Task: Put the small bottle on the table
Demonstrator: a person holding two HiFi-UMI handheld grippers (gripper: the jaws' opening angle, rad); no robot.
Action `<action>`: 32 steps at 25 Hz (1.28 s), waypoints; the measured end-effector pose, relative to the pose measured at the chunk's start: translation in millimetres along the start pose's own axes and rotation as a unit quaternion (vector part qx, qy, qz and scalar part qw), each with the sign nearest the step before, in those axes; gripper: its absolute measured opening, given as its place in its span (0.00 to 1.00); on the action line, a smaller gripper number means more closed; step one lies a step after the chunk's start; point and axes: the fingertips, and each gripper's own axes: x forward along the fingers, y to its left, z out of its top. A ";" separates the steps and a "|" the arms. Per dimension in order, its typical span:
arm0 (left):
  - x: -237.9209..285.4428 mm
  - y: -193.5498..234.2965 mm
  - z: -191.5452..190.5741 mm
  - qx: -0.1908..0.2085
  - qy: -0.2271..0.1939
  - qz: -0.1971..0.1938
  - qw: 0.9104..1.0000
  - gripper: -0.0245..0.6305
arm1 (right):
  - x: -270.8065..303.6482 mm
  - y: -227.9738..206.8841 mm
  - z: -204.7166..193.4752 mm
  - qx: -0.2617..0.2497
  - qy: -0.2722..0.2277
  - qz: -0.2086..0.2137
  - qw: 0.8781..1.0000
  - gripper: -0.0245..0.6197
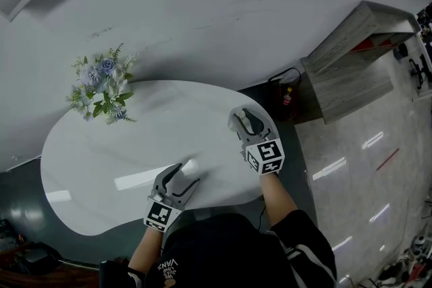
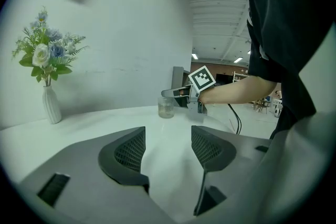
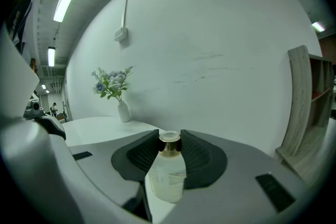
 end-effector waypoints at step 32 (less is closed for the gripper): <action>-22.8 6.3 20.6 0.054 -0.031 -0.007 0.998 0.12 | -28.1 17.5 2.2 -0.025 -0.052 -0.058 0.997 0.34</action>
